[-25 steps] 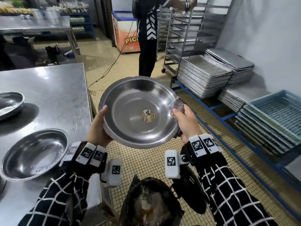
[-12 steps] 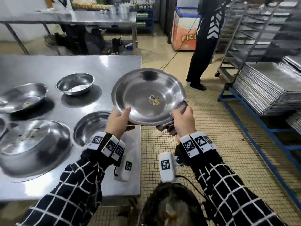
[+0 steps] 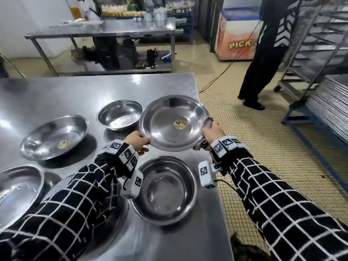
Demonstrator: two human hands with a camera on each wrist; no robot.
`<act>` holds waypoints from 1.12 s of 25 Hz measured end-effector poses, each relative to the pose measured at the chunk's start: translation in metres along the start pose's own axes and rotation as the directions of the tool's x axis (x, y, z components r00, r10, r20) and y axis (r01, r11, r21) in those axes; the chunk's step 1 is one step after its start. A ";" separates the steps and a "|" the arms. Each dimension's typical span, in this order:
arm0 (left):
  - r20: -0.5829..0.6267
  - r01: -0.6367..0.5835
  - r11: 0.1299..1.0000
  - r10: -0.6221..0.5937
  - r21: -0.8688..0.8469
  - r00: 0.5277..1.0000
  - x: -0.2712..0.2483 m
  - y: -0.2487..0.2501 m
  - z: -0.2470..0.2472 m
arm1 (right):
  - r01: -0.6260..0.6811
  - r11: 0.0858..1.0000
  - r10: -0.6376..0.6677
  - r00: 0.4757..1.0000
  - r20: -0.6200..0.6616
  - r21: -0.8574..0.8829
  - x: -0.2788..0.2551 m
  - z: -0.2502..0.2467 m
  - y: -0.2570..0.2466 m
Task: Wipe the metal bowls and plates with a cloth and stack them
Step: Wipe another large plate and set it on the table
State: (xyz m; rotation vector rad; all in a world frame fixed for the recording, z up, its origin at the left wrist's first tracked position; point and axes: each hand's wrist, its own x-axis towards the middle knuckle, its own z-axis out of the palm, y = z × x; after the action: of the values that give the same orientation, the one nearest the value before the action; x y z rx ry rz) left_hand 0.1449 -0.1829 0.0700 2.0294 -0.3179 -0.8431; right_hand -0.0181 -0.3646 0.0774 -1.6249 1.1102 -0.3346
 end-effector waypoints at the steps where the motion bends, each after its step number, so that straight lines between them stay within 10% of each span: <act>1: 0.025 0.044 0.999 -0.044 0.032 0.999 0.010 -0.005 -0.002 | -0.022 0.999 0.023 1.000 0.018 -0.030 0.011 0.007 0.001; 9: 0.053 0.122 0.949 -0.143 0.291 0.988 0.056 -0.025 -0.008 | -0.068 0.951 0.086 0.995 0.047 -0.303 0.058 0.044 0.018; 19: -0.072 0.086 0.956 -0.069 0.281 0.995 0.039 -0.031 -0.039 | 0.160 0.855 -0.142 0.987 0.075 -0.493 0.043 0.028 0.012; 28: -0.507 0.091 0.954 0.069 0.284 0.859 -0.116 -0.097 -0.113 | 0.560 0.816 -0.465 0.782 0.415 -0.142 -0.071 0.092 -0.034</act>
State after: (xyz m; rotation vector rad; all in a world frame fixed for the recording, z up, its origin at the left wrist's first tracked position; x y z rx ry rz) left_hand 0.1264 0.0040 0.0840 2.4502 -0.1323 -0.2348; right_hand 0.0255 -0.2529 0.0952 -2.1218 0.4127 -0.2298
